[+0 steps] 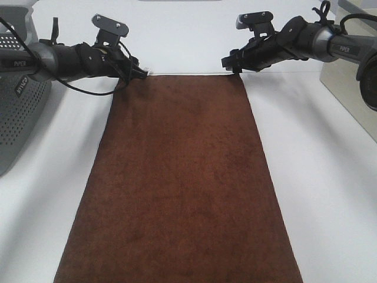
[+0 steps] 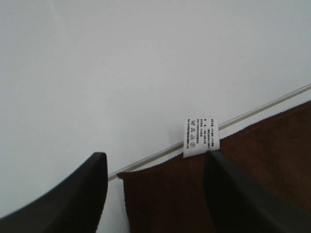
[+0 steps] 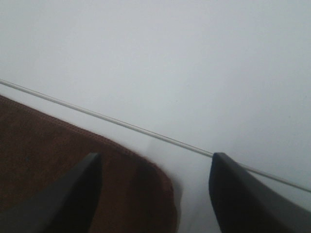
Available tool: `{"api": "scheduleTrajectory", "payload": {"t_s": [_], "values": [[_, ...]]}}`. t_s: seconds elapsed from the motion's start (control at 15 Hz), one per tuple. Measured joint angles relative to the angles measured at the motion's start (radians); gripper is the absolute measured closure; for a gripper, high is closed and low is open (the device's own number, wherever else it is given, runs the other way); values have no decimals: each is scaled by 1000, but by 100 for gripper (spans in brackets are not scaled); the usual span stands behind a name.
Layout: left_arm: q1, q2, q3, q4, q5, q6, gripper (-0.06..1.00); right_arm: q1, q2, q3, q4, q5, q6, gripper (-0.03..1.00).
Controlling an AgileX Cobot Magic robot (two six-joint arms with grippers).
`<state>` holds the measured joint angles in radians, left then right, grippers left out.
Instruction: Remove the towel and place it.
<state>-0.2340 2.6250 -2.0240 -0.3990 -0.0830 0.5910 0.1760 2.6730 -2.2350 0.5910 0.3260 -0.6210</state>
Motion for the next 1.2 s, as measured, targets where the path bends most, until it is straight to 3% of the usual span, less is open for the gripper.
{"api": "scheduleTrajectory", "payload": {"t_s": [0.2,0.4,0.6,0.8,0.87,1.07,1.2], "values": [[0,1,0,0,-1,-9,39,-15,4,0,0,30,27,33],[0,-31,0,-4,83,-46,32,-18,-64,0,-15,189,71,30],[0,-170,0,4,304,-85,16,-18,-195,0,-88,343,203,19],[29,-365,0,78,630,-160,14,-18,-377,0,-337,551,370,17],[86,-485,0,179,812,-305,14,-36,-497,0,-493,665,497,17],[216,-605,0,311,983,-484,13,-86,-615,-2,-560,759,556,17],[306,-673,0,346,1093,-526,13,-108,-687,-2,-574,856,565,17]]}}
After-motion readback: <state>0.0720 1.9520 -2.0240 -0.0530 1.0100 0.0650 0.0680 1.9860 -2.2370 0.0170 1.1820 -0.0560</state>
